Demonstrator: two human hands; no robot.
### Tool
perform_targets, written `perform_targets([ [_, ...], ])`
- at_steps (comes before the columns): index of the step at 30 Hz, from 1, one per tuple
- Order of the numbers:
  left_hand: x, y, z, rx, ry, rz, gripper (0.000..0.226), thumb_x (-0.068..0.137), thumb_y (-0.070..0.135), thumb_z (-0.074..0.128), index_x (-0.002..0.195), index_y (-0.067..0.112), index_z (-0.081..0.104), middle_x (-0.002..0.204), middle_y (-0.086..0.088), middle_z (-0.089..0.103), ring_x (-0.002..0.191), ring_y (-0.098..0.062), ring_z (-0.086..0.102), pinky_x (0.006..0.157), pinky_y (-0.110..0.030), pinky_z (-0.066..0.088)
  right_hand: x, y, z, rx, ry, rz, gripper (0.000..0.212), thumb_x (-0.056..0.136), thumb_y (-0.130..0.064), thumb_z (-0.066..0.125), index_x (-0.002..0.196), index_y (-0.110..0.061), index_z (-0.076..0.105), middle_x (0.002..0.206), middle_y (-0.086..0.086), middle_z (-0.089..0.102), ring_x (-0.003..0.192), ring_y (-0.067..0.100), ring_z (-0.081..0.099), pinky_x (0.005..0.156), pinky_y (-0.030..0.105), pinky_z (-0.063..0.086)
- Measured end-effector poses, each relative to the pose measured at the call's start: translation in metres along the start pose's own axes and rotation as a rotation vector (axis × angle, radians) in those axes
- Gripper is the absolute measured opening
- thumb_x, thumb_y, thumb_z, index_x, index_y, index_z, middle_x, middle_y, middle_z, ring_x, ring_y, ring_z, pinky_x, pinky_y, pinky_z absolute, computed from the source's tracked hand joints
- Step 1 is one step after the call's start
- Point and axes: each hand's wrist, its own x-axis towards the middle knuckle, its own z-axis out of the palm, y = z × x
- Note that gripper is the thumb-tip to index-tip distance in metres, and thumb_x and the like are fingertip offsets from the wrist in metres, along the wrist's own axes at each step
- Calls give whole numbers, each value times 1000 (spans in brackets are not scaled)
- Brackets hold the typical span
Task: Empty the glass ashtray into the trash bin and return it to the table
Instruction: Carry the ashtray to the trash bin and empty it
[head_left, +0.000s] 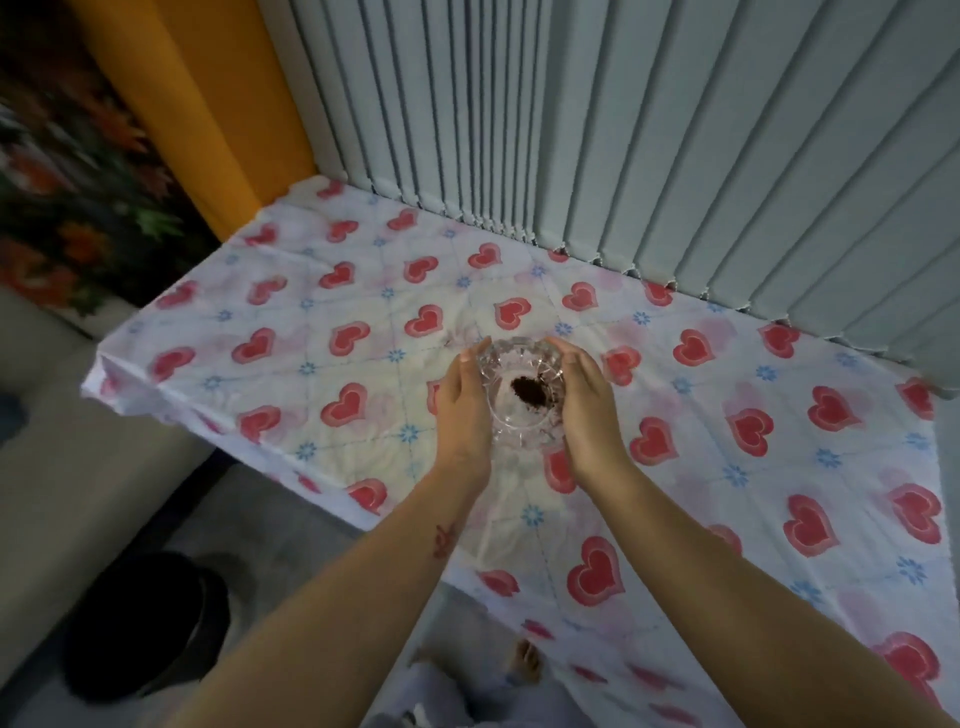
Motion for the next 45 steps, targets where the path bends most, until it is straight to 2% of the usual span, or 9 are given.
perform_targets([
  [5,-10,8,-76,-61,163,55,38,105,37,28,128,28,57,138,5,56,129,-12,52,111,-30,39,-26,-5,72,-68,-224,-47,34,106,-30,33,127,-26,60,135,-10,57,127,5,48,108,23,36],
  [12,-32,12,-200,-129,372,90,42,105,35,31,134,19,57,136,-1,60,126,-15,56,111,-35,43,-78,3,185,-106,-417,-79,34,105,-27,36,124,-22,63,131,-3,63,125,14,56,112,36,41],
  [21,-79,0,-397,-189,733,169,32,101,33,41,109,25,70,115,-5,72,112,-22,66,103,-47,48,-195,30,356,-113,-659,-74,32,103,-21,37,118,-22,65,129,3,65,120,17,59,108,38,45],
  [27,-112,-11,-496,-174,895,140,37,103,27,36,118,14,66,116,-3,70,113,-19,64,105,-43,47,-256,65,443,-146,-803,-45,34,103,-21,36,121,-18,64,124,6,67,118,22,62,105,44,48],
  [31,-124,-23,-543,-159,984,129,37,103,26,35,118,13,66,117,-4,70,113,-19,64,104,-44,47,-286,79,486,-145,-872,-13,33,103,-14,36,119,-13,64,122,8,68,117,24,62,105,40,48],
  [35,-124,-37,-575,-184,1051,84,36,101,29,37,116,16,67,116,-4,71,113,-21,65,103,-47,48,-300,95,519,-146,-945,37,32,103,-13,36,118,-12,64,114,5,69,108,19,64,90,20,52],
  [38,-118,-45,-593,-194,1106,78,35,103,23,36,119,10,65,119,-8,69,113,-22,64,102,-39,50,-299,112,543,-168,-989,39,30,103,-13,37,113,-15,65,112,4,69,107,19,64,94,29,52],
  [41,-107,-51,-605,-243,1135,79,35,105,19,36,124,2,61,117,-8,66,106,-16,62,84,-14,54,-292,128,566,-205,-1041,61,30,103,-13,37,112,-15,66,111,4,69,105,19,65,95,32,51],
  [45,-77,-77,-629,-381,1169,59,33,103,19,41,122,0,61,117,-16,66,104,-18,64,88,-26,56,-274,157,599,-269,-1089,55,32,103,-13,37,115,-12,66,110,3,69,103,16,65,92,28,51],
])
